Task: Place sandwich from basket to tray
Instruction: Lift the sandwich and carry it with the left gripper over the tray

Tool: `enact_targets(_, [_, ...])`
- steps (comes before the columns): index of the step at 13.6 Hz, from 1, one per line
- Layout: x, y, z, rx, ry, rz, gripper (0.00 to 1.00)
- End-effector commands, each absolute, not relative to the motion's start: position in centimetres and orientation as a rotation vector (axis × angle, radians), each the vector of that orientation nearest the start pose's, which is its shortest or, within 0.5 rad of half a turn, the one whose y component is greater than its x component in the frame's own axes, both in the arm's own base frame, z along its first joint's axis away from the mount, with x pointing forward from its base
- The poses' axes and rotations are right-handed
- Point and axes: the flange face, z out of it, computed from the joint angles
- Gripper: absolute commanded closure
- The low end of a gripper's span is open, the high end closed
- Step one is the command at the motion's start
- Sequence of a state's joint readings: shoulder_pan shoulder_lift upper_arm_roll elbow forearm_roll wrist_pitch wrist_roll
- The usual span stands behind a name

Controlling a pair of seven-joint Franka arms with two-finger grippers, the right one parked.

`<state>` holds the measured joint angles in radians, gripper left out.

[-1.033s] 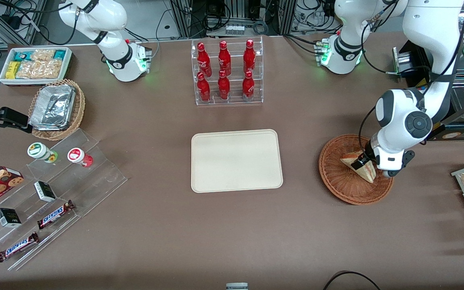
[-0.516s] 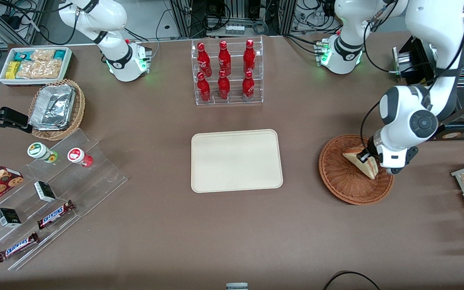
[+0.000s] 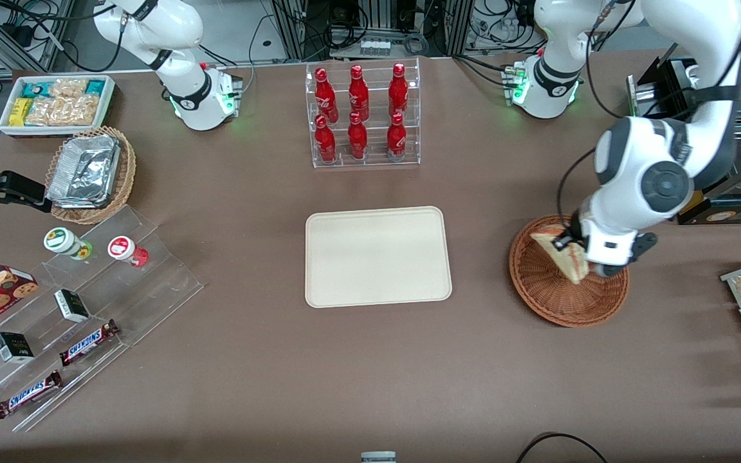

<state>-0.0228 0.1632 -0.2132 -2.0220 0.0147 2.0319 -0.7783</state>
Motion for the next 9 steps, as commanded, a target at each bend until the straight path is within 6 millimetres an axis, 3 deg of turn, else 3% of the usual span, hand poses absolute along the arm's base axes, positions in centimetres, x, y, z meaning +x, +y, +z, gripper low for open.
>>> enact_targets(1, [55.1,-18.6,36.5,-3.031,-0.610,0.221,1.00])
enact_targets(4, [54.7,-26.9,35.5,-3.084,-0.408,0.228,1.00])
enact_targets(9, [53.8,-37.7,33.7,-3.120,-0.141,0.205,1.00])
